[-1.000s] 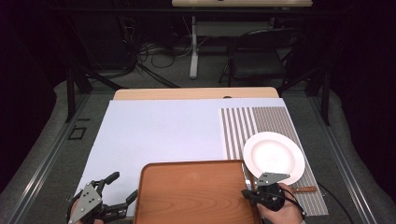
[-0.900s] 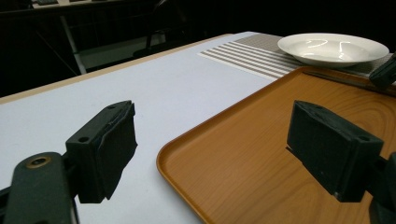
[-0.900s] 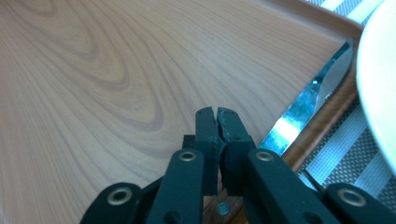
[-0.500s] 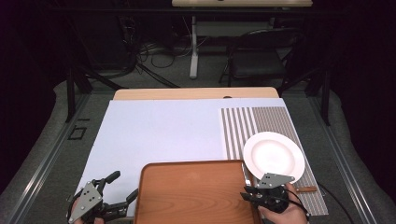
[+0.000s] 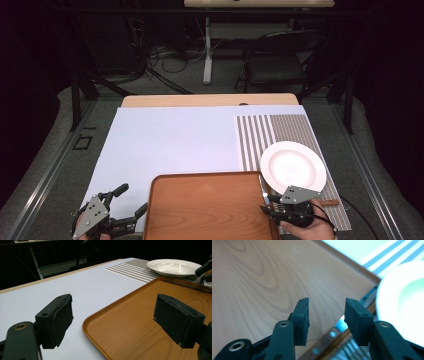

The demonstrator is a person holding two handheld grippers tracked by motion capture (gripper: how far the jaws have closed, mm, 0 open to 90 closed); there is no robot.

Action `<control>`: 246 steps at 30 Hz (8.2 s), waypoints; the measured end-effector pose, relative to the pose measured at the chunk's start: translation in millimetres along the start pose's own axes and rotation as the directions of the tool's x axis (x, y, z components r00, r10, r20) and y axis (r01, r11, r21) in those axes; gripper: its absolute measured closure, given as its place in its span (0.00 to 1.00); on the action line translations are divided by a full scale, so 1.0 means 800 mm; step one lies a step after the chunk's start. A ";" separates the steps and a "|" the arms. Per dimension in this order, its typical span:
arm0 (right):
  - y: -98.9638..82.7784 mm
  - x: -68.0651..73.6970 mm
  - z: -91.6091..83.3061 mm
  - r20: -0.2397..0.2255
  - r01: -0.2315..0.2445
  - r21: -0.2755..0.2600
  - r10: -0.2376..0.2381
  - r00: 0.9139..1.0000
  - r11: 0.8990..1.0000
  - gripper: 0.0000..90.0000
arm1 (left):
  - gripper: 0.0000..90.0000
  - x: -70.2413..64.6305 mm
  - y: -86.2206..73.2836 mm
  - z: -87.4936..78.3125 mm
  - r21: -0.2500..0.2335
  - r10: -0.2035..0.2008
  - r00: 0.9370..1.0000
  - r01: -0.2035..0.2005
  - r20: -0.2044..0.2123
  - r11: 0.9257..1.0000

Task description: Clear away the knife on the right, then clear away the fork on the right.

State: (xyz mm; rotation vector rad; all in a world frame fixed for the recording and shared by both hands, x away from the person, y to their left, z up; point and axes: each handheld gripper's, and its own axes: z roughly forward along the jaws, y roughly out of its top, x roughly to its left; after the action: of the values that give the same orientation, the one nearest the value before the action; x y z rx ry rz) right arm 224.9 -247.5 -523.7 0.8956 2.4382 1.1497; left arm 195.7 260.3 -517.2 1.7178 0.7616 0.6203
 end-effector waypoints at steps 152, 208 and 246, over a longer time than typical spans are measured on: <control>-0.052 -0.083 -0.075 -0.059 0.566 0.455 -0.611 0.789 0.687 0.75 | 0.18 -0.004 0.000 0.004 0.029 0.007 1.000 -0.006 -0.013 1.000; -0.049 -0.084 -0.044 -0.174 0.641 0.514 -0.662 0.729 0.571 0.84 | 0.18 -0.005 0.000 0.004 0.031 0.006 1.000 -0.006 -0.010 1.000; -0.049 -0.073 -0.058 -0.139 0.650 0.481 -0.681 0.719 0.588 0.86 | 0.18 -0.004 -0.001 0.004 0.033 0.004 1.000 -0.003 -0.016 0.999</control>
State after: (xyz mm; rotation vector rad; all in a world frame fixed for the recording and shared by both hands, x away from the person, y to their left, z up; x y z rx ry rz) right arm 230.2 -331.7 -524.6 0.0305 2.6735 0.1995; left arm 195.7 255.7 -519.0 1.7468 0.7841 0.6276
